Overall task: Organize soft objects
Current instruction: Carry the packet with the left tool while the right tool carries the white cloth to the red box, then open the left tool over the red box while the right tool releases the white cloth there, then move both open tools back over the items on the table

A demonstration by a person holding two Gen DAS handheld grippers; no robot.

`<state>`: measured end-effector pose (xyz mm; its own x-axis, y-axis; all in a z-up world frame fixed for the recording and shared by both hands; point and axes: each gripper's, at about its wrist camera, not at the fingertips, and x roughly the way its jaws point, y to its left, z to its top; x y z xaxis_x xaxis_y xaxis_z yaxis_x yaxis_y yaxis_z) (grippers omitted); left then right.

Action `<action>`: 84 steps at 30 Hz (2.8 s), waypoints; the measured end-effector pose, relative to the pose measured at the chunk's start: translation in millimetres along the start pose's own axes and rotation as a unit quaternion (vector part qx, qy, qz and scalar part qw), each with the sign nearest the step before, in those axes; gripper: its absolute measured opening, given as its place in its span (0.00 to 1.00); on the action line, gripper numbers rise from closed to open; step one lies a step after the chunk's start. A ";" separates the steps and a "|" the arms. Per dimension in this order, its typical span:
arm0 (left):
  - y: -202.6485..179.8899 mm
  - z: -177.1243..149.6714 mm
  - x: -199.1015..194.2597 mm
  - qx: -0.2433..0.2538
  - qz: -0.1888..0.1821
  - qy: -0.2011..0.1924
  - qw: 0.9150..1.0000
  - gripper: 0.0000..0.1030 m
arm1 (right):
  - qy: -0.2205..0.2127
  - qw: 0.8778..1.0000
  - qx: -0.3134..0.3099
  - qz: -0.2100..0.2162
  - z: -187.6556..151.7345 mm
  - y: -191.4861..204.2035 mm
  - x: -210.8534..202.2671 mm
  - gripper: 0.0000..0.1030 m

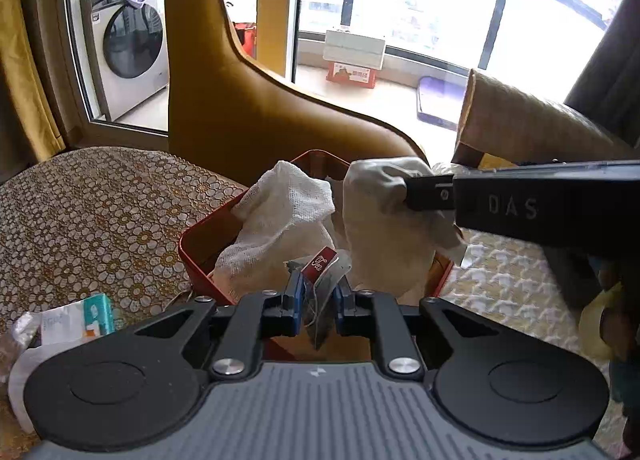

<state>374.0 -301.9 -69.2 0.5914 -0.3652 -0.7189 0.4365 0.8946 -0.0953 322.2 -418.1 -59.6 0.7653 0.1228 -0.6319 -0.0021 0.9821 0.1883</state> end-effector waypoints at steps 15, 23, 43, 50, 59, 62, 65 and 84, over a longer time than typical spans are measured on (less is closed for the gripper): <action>-5.8 1.0 48.6 0.010 0.006 0.037 0.999 0.15 | 0.052 0.998 0.019 -0.019 -0.8 -14.2 57.6 0.08; -3.8 1.9 60.7 0.007 0.001 0.050 0.999 0.14 | 0.075 0.996 0.036 -0.020 -6.1 -23.0 77.9 0.09; 0.4 -0.4 37.7 -0.001 -0.019 0.030 0.999 0.63 | 0.106 0.993 0.045 -0.022 -12.7 -29.3 90.4 0.25; 0.7 -1.1 8.8 -0.001 -0.018 0.013 1.000 0.63 | 0.088 0.995 0.045 -0.012 -7.9 -27.1 61.8 0.42; 4.9 -4.1 -45.1 -0.002 -0.013 -0.018 1.000 0.63 | 0.065 0.997 0.035 0.006 -6.8 -6.3 14.4 0.46; 7.5 -7.1 -67.0 -0.002 -0.009 -0.030 0.999 0.63 | 0.053 0.998 0.029 0.013 -6.6 2.8 -3.3 0.47; 10.5 -10.7 -87.5 -0.001 -0.007 -0.040 0.999 0.63 | 0.043 0.999 0.023 0.021 -7.3 13.9 -20.5 0.47; 48.5 -54.4 -192.9 -0.013 0.005 -0.073 0.997 0.63 | -0.015 0.997 -0.013 0.080 -30.8 85.3 -108.0 0.57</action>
<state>244.2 -174.1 27.4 0.6883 -0.3882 -0.6127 0.4133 0.9041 -0.1086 219.6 -343.2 1.6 0.7731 0.2748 -0.5716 -0.1422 0.9534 0.2660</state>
